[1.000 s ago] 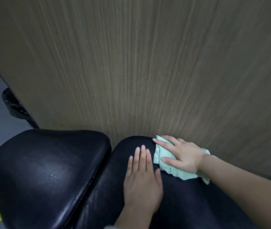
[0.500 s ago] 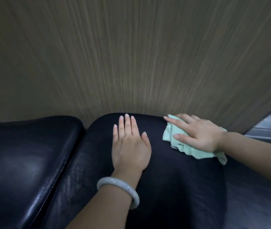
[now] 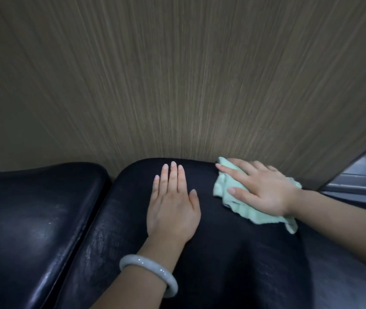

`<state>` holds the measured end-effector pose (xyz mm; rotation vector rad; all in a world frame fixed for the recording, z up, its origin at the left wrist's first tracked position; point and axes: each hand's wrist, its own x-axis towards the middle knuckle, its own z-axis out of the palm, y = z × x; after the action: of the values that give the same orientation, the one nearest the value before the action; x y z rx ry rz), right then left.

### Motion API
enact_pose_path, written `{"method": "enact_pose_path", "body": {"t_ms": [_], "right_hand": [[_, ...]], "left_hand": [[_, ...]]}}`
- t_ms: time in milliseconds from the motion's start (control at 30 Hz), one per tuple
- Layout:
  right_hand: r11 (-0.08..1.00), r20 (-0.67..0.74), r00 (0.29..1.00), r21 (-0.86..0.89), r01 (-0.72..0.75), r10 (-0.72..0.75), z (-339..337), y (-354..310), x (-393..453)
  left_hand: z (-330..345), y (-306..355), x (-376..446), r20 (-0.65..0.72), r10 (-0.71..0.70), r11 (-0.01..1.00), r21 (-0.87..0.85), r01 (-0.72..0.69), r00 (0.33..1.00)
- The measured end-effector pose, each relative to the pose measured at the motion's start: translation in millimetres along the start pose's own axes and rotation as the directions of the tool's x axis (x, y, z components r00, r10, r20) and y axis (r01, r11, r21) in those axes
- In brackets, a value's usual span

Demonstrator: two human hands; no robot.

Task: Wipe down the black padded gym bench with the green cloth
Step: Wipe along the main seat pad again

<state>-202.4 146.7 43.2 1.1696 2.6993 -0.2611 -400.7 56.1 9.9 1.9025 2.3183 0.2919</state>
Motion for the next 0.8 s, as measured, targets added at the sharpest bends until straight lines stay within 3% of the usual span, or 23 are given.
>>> {"method": "enact_pose_path", "body": {"t_ms": [100,233,400,633,800], "right_hand": [[0.994,0.034,0.994,0.029,-0.104,0.103,-0.4,11.9,-23.2],[0.974,0.005,0.975,0.033,-0.222,0.222,-0.7,-6.6,8.4],[0.984,-0.037,0.985,0.049,-0.169,0.171,1.5,-23.9,35.6],[0.922,-0.030,0.928,0.128,-0.365,0.371,9.1,8.6,-26.3],[0.918,-0.038,0.919,0.080,-0.389,0.392,6.2,-9.8,1.1]], "left_hand": [[-0.1,7.4,-6.6,0.016,-0.009,1.000,-0.005,0.009,1.000],[3.9,26.7,-14.3,-0.006,-0.107,0.994,-0.034,0.107,0.994],[8.8,34.3,-17.4,-0.076,-0.138,0.990,-0.041,0.135,0.987],[6.7,36.6,-18.3,-0.072,-0.157,0.987,-0.023,0.156,0.985],[7.8,37.7,-18.5,-0.094,-0.146,0.989,0.008,0.148,0.985]]}}
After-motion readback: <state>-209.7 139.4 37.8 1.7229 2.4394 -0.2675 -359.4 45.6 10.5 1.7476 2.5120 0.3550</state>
